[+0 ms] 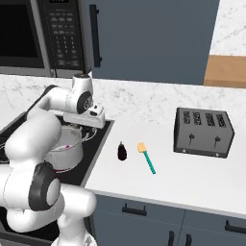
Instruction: Put the onion and eggplant in the pot. Retrieve the spatula and lightly stir the vegetables in the pot.
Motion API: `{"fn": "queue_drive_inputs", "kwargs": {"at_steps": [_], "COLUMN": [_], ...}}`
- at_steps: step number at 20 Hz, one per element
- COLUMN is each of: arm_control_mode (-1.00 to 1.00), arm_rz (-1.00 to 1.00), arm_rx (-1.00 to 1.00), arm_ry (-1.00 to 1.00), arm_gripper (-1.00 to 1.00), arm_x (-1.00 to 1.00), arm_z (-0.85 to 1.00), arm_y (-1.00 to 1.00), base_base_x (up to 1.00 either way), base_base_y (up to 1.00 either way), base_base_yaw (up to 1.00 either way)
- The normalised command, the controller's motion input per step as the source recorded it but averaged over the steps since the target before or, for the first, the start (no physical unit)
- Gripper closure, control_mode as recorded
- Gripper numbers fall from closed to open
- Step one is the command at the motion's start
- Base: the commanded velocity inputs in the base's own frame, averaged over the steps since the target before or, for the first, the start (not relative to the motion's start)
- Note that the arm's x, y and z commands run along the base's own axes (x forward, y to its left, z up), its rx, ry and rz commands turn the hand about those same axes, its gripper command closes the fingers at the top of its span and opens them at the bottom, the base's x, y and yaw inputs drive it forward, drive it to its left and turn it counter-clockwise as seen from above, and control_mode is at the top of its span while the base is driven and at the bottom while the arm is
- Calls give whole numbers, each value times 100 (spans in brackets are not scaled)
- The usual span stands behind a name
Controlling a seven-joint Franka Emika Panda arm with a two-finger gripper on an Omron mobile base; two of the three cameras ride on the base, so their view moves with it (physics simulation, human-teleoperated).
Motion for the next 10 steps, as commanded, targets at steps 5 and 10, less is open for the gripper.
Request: {"fn": "queue_drive_inputs", "kwargs": {"at_steps": [5, 10], "arm_control_mode": [-100, -100], "arm_rz": [7, 18], "arm_rx": [0, 6], "arm_ry": [-1, 1], "arm_gripper": [-100, -100], "arm_x": [26, 5], "arm_z": [-59, -72], "arm_y": [-100, -86], "base_base_x": [0, 0], "base_base_y": [0, 0], "base_base_yaw": [0, 0]}}
